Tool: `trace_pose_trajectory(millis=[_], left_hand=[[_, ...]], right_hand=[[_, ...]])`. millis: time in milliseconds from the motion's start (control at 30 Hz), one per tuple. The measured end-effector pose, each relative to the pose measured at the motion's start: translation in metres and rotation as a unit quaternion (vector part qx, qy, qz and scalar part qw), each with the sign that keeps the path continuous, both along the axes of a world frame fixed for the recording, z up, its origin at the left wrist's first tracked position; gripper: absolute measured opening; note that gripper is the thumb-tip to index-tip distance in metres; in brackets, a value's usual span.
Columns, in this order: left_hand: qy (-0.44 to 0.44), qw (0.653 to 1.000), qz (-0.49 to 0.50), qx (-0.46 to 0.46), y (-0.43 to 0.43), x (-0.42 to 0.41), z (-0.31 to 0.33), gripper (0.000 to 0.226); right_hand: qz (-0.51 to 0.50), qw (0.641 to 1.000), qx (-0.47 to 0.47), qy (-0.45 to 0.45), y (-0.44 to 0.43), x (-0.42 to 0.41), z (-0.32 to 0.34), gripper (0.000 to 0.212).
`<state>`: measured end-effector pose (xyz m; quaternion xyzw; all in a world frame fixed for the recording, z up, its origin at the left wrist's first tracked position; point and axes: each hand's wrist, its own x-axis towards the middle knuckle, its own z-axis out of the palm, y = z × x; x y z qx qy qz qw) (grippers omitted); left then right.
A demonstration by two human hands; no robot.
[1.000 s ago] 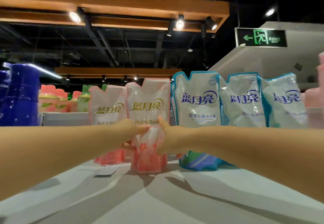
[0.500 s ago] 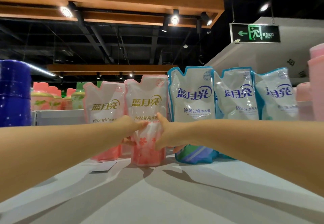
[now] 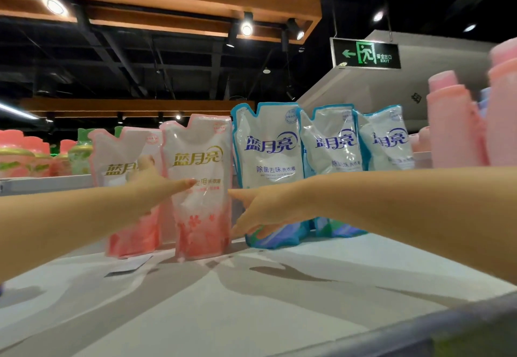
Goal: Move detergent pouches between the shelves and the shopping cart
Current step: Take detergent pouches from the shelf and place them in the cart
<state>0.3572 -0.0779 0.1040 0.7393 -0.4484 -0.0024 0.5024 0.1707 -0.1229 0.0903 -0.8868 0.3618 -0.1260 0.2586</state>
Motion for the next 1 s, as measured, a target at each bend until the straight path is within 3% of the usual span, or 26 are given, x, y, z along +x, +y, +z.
trace_pose_trajectory(millis=[67,200,367,567,833,1000], left_hand=[[-0.075,0.996,0.019,-0.041,0.005,-0.007,0.001,0.104],[-0.144,0.986,-0.007,-0.082,0.006,-0.042,-0.004,0.094],[-0.166,0.980,-0.074,-0.086,-0.006,-0.086,-0.010,0.085],[-0.189,0.973,-0.128,-0.039,-0.016,-0.121,-0.020,0.078],[-0.210,0.969,-0.133,0.009,-0.021,-0.134,-0.029,0.075],[-0.207,0.970,-0.126,0.020,-0.021,-0.129,-0.030,0.073]], right_hand=[[-0.033,0.999,-0.036,-0.001,0.003,-0.029,0.007,0.062],[-0.134,0.983,-0.125,-0.022,-0.007,-0.075,0.016,0.044],[-0.209,0.928,-0.284,0.121,-0.029,-0.117,0.008,0.049],[-0.140,0.895,-0.359,0.227,-0.056,-0.124,-0.006,0.048],[-0.107,0.783,-0.460,0.406,-0.060,-0.126,-0.011,0.062],[-0.109,0.777,-0.463,0.412,-0.063,-0.121,-0.012,0.065]])
